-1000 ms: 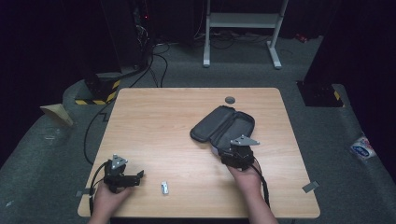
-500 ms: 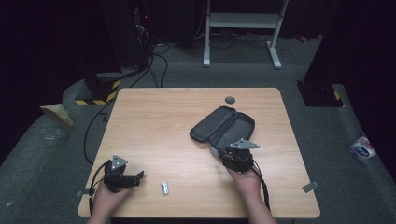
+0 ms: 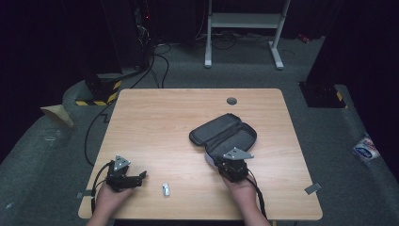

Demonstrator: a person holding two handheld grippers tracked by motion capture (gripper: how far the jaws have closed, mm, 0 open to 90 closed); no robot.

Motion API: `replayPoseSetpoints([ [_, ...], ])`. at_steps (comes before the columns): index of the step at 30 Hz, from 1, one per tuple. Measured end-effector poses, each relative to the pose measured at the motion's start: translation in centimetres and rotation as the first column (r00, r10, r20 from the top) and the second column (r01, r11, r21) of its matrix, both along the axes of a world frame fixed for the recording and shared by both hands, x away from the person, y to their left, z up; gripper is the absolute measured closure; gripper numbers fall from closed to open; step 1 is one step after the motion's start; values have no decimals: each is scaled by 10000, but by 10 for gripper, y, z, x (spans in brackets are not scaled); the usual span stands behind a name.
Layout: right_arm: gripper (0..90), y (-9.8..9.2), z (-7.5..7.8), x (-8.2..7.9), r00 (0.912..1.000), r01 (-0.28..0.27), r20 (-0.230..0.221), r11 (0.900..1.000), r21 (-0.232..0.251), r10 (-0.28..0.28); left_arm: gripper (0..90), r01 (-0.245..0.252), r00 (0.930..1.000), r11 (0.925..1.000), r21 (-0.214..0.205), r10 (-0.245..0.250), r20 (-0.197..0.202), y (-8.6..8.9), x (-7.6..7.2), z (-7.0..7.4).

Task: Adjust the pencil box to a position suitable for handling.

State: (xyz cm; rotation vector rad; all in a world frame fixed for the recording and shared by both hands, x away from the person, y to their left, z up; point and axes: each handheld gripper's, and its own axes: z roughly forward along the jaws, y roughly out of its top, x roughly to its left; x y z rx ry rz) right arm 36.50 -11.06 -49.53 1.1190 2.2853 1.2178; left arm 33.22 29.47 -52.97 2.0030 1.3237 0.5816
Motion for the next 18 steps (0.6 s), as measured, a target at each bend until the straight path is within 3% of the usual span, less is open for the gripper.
replayPoseSetpoints([
  [3,758,4,0,-4,9999,-151,43,9999,-63,151,126,-22,10000,10000,-21,22,52,0,1,0],
  [4,681,6,-2,-6,9997,-220,73,9996,-150,221,133,-21,10000,10000,-38,21,62,-1,2,0],
  [6,612,5,-1,-8,9999,-135,-13,9999,35,135,138,-34,10000,10000,-64,35,61,-2,2,0],
  [11,521,-14,13,-4,9989,268,368,9973,679,-293,142,-57,10000,10000,-63,58,75,-2,2,0],
  [16,512,-44,24,11,9875,1269,848,9893,722,-1329,154,-288,9995,9996,-36,288,118,-3,-1,0],
  [18,512,-58,25,22,9755,1915,1027,9806,409,-1947,154,-340,9994,9994,-27,340,101,-1,-4,0],
])
